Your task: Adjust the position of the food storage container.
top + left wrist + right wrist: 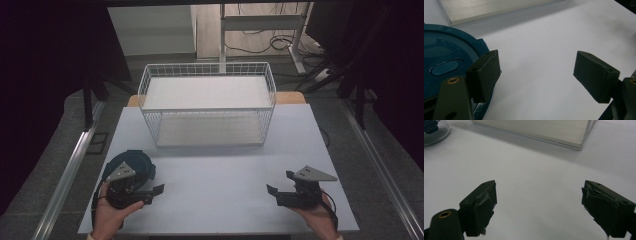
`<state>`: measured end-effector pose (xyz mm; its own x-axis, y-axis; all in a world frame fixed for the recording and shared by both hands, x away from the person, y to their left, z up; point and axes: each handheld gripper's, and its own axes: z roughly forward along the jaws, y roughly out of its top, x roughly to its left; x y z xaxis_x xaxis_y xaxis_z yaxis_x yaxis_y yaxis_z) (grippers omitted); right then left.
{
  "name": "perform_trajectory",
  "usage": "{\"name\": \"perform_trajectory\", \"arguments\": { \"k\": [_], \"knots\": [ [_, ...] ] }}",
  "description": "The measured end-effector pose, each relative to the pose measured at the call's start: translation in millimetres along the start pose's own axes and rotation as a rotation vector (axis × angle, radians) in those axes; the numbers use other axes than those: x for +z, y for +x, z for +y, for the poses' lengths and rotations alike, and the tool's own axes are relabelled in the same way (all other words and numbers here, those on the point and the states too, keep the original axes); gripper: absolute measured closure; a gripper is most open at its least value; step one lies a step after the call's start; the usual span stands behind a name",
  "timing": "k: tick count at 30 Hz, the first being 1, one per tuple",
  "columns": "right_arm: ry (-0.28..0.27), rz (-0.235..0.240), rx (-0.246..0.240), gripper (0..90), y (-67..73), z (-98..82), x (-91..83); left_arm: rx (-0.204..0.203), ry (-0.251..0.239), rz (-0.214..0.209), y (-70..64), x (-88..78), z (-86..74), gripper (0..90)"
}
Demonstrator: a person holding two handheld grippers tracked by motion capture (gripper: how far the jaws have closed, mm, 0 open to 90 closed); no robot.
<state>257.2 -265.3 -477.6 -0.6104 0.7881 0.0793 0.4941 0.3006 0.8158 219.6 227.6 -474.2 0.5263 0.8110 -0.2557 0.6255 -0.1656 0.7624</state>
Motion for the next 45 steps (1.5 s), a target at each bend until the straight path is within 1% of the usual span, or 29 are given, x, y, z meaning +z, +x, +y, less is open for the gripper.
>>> {"name": "perform_trajectory", "arguments": {
  "k": [5, 8, 9, 14, 19, 20, 25, 26, 27, 28, 32, 34, 35, 36, 37, 40, 41, 43, 45],
  "knots": [
    [0.002, -0.005, 0.001, 14.9, 0.1, -1.6, -1.2, -0.001, 0.001, -0.004, 0.7, 0.7, 1.4, 21.3],
    [-0.014, -0.012, 0.016, 16.0, -1.2, -2.0, -5.2, 0.001, 0.004, -0.007, 0.5, 1.2, 2.2, 21.4],
    [-0.018, -0.014, 0.014, 16.3, -1.8, -2.3, -6.1, 0.000, 0.007, -0.007, 0.6, 1.2, 2.3, 21.5],
    [-0.022, -0.007, 0.017, 17.3, -2.8, -2.9, -7.9, -0.001, 0.013, -0.002, 2.1, 1.0, 2.6, 21.8],
    [-0.023, 0.002, 0.017, 18.2, -3.5, -2.8, -6.5, 0.006, 0.015, 0.002, 3.4, -2.9, 4.4, 23.2],
    [-0.021, 0.008, 0.015, 18.4, -3.0, -1.8, -5.1, 0.009, 0.016, 0.012, 3.8, -4.4, 6.5, 23.3],
    [-0.018, 0.015, -0.001, 18.7, -1.5, -1.5, -5.3, 0.009, 0.020, 0.024, 5.1, -5.7, 11.6, 23.8],
    [-0.018, 0.016, -0.003, 18.9, -2.7, -2.3, -5.9, 0.007, 0.019, 0.041, 5.6, -7.2, 14.9, 23.9],
    [-0.018, 0.016, -0.003, 18.9, -2.7, -2.3, -5.9, 0.007, 0.019, 0.041, 5.6, -7.2, 14.9, 24.4],
    [-0.019, 0.020, 0.006, 19.1, -4.3, -3.5, -6.1, 0.003, 0.017, 0.059, 5.8, -9.2, 18.2, 24.8],
    [-0.017, 0.024, 0.008, 19.4, -5.4, -5.3, -5.7, 0.000, 0.024, 0.073, 6.0, -11.0, 22.9, 25.1],
    [-0.014, 0.022, -0.001, 19.5, -4.3, -5.4, -5.2, 0.016, 0.034, 0.096, 6.6, -12.7, 25.6, 26.2],
    [-0.014, 0.022, -0.001, 19.5, -4.3, -5.4, -5.2, 0.016, 0.034, 0.096, 6.6, -12.7, 25.6, 26.6],
    [-0.016, 0.021, -0.002, 19.6, -3.9, -5.2, -5.0, 0.021, 0.035, 0.107, 7.2, -13.6, 25.6, 26.6],
    [-0.017, 0.019, -0.007, 19.6, -3.3, -5.0, -4.1, 0.023, 0.034, 0.118, 10.0, -15.7, 24.0, 27.3],
    [-0.009, 0.006, -0.012, 19.7, -2.7, -6.4, -2.3, 0.024, 0.045, 0.132, 16.0, -17.5, 19.4, 29.7],
    [-0.009, 0.006, -0.012, 19.7, -2.7, -6.4, -2.3, 0.024, 0.045, 0.132, 16.0, -17.5, 19.4, 29.9],
    [-0.002, -0.002, -0.007, 19.8, -2.3, -7.8, -0.9, 0.029, 0.056, 0.149, 20.6, -20.9, 16.4, 30.7],
    [0.002, -0.004, -0.010, 19.9, -2.0, -8.3, -0.1, 0.032, 0.054, 0.165, 23.0, -25.0, 15.7, 31.0]
  ]
}}
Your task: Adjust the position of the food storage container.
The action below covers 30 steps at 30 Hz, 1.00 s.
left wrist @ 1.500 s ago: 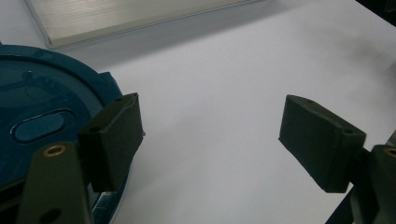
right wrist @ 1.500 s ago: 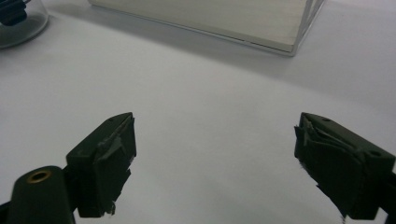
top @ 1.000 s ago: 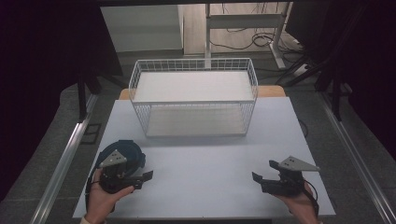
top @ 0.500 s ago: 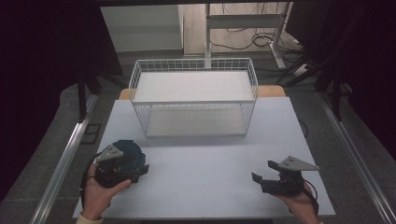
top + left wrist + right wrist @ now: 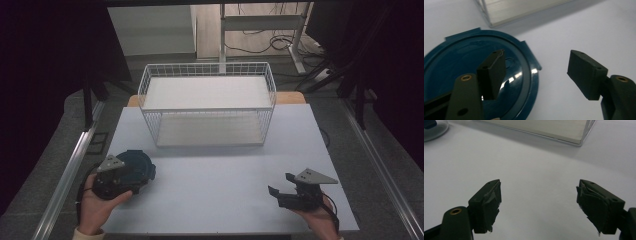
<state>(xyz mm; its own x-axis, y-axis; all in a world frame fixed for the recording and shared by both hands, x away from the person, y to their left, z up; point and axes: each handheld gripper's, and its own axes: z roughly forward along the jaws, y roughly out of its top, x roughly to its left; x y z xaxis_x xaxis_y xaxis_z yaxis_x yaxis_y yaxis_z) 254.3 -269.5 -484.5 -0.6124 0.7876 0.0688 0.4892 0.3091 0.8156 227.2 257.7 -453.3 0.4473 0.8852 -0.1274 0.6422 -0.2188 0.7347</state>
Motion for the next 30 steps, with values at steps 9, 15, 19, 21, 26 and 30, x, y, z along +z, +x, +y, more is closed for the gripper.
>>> {"name": "perform_trajectory", "arguments": {
  "k": [9, 15, 19, 21, 26, 30],
  "knots": [
    [0.004, -0.006, -0.008, 20.9, -0.2, -1.7, -1.3, -0.028, -0.005, 0.062, 18.9, -12.0, -1.4, 37.1],
    [0.020, -0.003, -0.014, 21.7, 0.1, -2.7, 1.0, -0.028, 0.002, 0.084, 26.5, -13.1, -1.1, 43.4],
    [0.015, -0.002, -0.016, 21.9, 0.7, -2.2, 0.4, -0.039, 0.003, 0.091, 34.2, -12.3, -0.8, 49.6],
    [0.014, -0.005, -0.018, 22.0, 0.5, -2.0, 0.5, -0.042, 0.006, 0.103, 40.4, -12.0, 0.5, 51.5],
    [-0.011, -0.028, 0.013, 22.6, -6.0, -0.7, -3.2, -0.056, 0.030, 0.148, 57.9, -11.5, 0.9, 66.0],
    [-0.019, -0.038, 0.024, 22.7, -7.9, -0.6, -4.9, -0.074, 0.048, 0.165, 67.5, -8.8, -2.3, 77.3]
  ]
}}
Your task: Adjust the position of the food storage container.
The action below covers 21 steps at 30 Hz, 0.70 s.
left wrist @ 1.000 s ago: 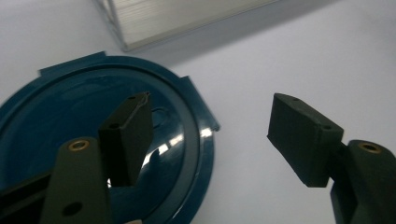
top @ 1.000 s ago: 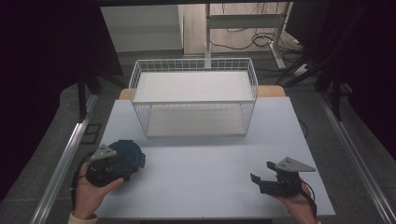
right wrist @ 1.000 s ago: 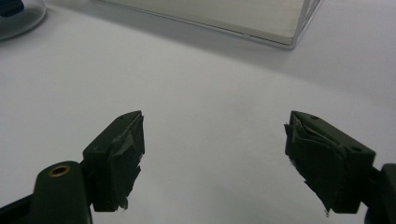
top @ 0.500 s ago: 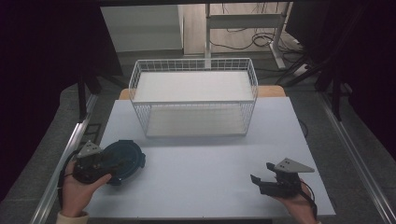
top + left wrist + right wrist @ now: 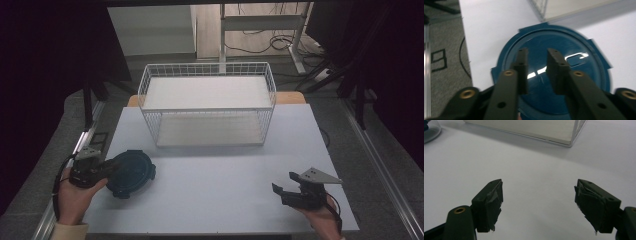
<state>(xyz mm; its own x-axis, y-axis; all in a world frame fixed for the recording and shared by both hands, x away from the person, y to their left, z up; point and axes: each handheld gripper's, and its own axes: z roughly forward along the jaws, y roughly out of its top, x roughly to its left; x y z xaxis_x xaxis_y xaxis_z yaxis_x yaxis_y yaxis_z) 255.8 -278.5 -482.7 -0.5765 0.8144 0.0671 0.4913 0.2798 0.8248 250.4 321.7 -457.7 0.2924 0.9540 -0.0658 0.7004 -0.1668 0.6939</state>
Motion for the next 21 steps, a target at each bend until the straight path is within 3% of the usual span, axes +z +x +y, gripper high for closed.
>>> {"name": "perform_trajectory", "arguments": {
  "k": [7, 12, 17, 21],
  "knots": [
    [0.002, 0.002, -0.009, 22.7, 1.3, 0.0, 1.0, -0.060, -0.010, 0.014, 23.7, -4.2, -2.2, 89.4],
    [0.003, 0.000, -0.007, 22.8, 0.5, -0.2, 0.6, -0.081, 0.006, 0.045, 34.5, -4.8, -6.9, 90.0],
    [0.008, 0.001, -0.014, 22.8, 2.0, -0.2, 1.3, -0.104, 0.056, 0.102, 46.7, 6.1, -16.1, 90.0],
    [0.011, -0.001, -0.019, 22.8, 1.8, -0.5, 1.7, -0.124, 0.073, 0.119, 54.3, 11.2, -20.3, 90.0]
  ]
}}
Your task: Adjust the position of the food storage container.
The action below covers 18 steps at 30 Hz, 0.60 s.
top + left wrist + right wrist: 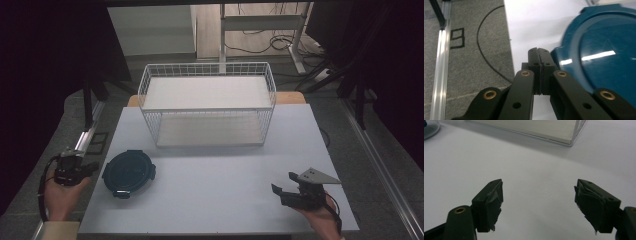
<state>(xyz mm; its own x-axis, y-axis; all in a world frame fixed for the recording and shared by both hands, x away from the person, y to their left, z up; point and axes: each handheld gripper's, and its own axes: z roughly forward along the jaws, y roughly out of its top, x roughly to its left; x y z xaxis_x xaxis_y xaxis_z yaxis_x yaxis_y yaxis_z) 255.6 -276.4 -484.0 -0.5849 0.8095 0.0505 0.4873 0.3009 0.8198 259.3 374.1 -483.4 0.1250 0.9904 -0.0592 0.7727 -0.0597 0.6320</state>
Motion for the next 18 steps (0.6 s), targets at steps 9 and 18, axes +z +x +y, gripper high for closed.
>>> {"name": "perform_trajectory", "arguments": {
  "k": [9, 18],
  "knots": [
    [-0.001, -0.004, 0.003, 23.0, -0.7, 0.4, -0.5, -0.008, 0.047, -0.022, 7.3, 18.1, -4.6, 90.0],
    [-0.002, -0.006, 0.008, 23.1, -2.4, 0.8, -1.3, -0.016, 0.064, -0.106, 2.8, 23.1, -4.7, 90.0]
  ]
}}
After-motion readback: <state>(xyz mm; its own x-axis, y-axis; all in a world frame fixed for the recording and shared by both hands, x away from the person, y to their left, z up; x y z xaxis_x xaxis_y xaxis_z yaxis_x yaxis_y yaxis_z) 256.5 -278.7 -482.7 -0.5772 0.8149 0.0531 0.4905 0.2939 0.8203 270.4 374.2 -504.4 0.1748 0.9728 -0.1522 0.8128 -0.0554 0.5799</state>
